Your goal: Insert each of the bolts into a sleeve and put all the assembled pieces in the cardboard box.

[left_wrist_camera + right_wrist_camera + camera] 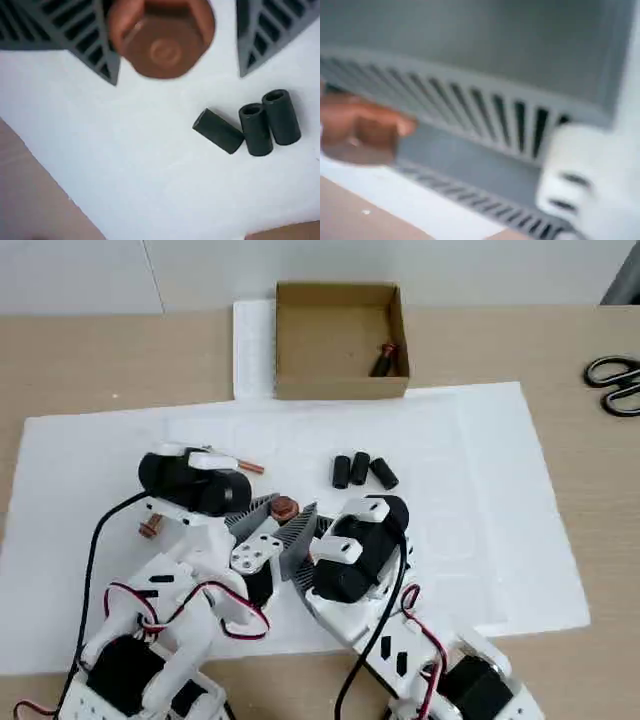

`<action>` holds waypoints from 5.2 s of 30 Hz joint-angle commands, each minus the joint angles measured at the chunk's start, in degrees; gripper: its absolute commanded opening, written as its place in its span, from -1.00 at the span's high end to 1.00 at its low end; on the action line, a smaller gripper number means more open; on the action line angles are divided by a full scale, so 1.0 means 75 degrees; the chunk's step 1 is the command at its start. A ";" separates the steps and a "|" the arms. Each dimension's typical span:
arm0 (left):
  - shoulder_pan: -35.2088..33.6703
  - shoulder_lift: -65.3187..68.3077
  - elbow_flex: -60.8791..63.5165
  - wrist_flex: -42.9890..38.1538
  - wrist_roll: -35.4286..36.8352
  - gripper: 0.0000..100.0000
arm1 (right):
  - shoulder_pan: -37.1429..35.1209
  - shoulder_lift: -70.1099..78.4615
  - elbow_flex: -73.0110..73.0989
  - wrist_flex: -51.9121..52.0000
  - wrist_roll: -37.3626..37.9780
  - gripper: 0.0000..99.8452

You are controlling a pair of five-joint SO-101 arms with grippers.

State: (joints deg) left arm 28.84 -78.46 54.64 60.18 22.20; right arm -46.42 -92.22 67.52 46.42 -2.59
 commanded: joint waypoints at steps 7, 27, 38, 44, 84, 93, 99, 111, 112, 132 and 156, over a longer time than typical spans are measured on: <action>-0.0082 0.0059 -0.0908 -0.0375 0.0082 0.70 | 0.0076 -0.0064 0.0070 -0.0322 0.0070 0.99; -0.1969 0.4138 -0.3944 -0.1313 0.0973 0.70 | 0.1741 0.1495 -0.0129 -0.1225 0.0000 0.99; -0.2766 0.6212 -0.4472 -0.1325 0.1032 0.70 | 0.3499 0.5480 -0.2497 -0.1389 -0.0692 0.99; -0.2743 0.6482 -0.4460 -0.1313 0.1032 0.70 | 0.4038 0.8047 -0.4571 -0.1342 -0.0692 0.99; -0.2755 0.7373 -0.3593 -0.2391 0.1032 0.70 | 0.4800 1.8831 -1.5273 -0.1330 0.0070 0.99; -0.2755 0.7338 -0.3593 -0.2379 0.1032 0.70 | 0.4800 1.9804 -1.5508 -0.1319 0.0082 0.99; -0.2755 0.7326 -0.3593 -0.2379 0.1032 0.70 | 0.4800 1.9944 -1.5508 -0.1061 0.0082 0.66; -0.2755 0.7326 -0.3604 -0.2004 0.1032 0.70 | 0.4765 1.9804 -1.8040 0.0064 0.0070 0.51; -0.2755 0.7326 -0.3604 -0.2004 0.1032 0.70 | 0.4753 1.9804 -1.8426 0.0252 0.0070 0.51; -0.2755 0.7314 -0.3593 -0.2004 0.1090 0.70 | 0.3897 1.9710 -2.1814 0.7144 -0.0574 0.51; -0.2801 0.7314 -0.3311 -0.2040 0.1289 0.70 | 0.3171 1.5807 -1.4840 0.7133 -0.0949 0.55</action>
State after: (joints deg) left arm 7.91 -22.90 30.29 45.05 31.52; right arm -22.68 30.15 -47.30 99.25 -8.84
